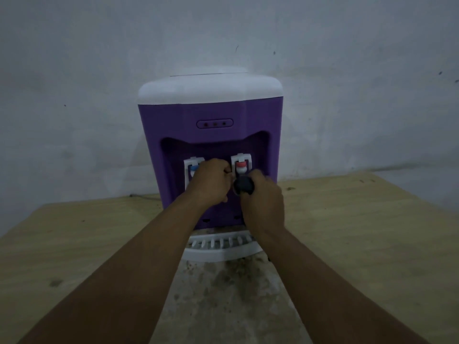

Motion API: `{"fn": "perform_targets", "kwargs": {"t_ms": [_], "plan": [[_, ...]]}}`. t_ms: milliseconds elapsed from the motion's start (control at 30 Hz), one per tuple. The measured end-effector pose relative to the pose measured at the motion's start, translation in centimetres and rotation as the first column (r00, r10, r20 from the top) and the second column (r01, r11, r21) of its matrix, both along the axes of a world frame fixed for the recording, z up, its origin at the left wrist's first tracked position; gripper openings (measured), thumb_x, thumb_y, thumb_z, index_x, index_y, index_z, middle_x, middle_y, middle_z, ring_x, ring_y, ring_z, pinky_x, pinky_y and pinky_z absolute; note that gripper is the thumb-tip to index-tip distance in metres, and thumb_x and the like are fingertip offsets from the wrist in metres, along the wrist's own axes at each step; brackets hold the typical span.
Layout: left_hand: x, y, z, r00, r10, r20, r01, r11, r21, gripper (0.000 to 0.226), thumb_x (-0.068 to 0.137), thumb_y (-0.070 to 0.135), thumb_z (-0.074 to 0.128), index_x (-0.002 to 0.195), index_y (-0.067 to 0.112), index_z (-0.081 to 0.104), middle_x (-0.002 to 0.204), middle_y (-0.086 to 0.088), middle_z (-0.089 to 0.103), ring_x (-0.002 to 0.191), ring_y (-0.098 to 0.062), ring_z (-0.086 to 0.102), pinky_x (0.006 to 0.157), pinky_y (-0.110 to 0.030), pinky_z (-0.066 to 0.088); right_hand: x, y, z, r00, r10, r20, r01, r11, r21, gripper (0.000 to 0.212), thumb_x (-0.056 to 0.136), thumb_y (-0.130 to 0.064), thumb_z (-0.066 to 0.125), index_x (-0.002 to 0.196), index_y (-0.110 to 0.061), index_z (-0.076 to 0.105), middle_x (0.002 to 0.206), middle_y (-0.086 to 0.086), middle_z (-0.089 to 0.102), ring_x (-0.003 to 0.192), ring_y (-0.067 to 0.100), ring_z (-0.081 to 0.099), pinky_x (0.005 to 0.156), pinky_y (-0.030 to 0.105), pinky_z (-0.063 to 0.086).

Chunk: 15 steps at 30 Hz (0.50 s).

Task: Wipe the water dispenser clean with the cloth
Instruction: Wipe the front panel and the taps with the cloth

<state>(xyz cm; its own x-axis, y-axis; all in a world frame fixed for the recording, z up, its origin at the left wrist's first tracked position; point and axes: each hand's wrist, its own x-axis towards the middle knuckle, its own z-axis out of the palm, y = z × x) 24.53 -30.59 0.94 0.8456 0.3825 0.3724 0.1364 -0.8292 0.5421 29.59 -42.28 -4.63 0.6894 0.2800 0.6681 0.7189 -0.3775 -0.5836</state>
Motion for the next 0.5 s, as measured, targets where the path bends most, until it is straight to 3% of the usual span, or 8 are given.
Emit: {"fn": "perform_targets", "kwargs": {"t_ms": [67,200,333,500], "plan": [[-0.1,0.1,0.3,1.0,-0.001,-0.009,0.001,1.0,-0.015,0.023,0.098,0.006,0.05,0.076,0.008,0.058,0.062,-0.002,0.057,0.042,-0.009,0.056,0.04,-0.015,0.045,-0.3,0.6,-0.2,0.999,0.039,0.031,-0.036,0.994,-0.101,0.028,0.082,-0.003,0.057,0.11,-0.007,0.061,0.095,0.014,0.06,0.08,0.029,0.057,0.061,0.034,0.043],[-0.1,-0.1,0.4,1.0,-0.005,-0.024,0.005,1.0,0.004,0.025,0.098,0.007,0.05,0.074,0.009,0.058,0.064,-0.004,0.058,0.043,-0.011,0.057,0.04,-0.018,0.046,0.6,-0.8,0.3,0.983,0.181,0.04,-0.168,0.96,-0.224,0.02,0.077,-0.003,0.056,0.096,-0.009,0.059,0.086,0.011,0.06,0.077,0.029,0.058,0.059,0.03,0.038],[0.1,-0.5,0.3,1.0,0.012,-0.021,-0.012,1.0,0.001,0.022,0.098,0.005,0.05,0.079,0.004,0.061,0.064,-0.006,0.058,0.044,-0.011,0.057,0.041,-0.02,0.047,0.9,-0.7,2.0,0.985,0.148,-0.086,-0.151,0.988,-0.034,0.007,0.088,-0.008,0.06,0.093,-0.009,0.056,0.087,0.006,0.064,0.078,0.023,0.061,0.06,0.03,0.046],[-0.1,-0.3,0.4,1.0,0.018,-0.026,-0.017,0.999,0.029,0.023,0.097,0.002,0.047,0.079,0.004,0.061,0.067,-0.007,0.059,0.046,-0.013,0.055,0.04,-0.018,0.045,0.5,0.0,1.1,0.989,0.137,-0.048,-0.144,0.965,-0.22,0.03,0.085,-0.002,0.051,0.114,-0.009,0.056,0.091,0.013,0.065,0.078,0.029,0.061,0.061,0.038,0.051]]}}
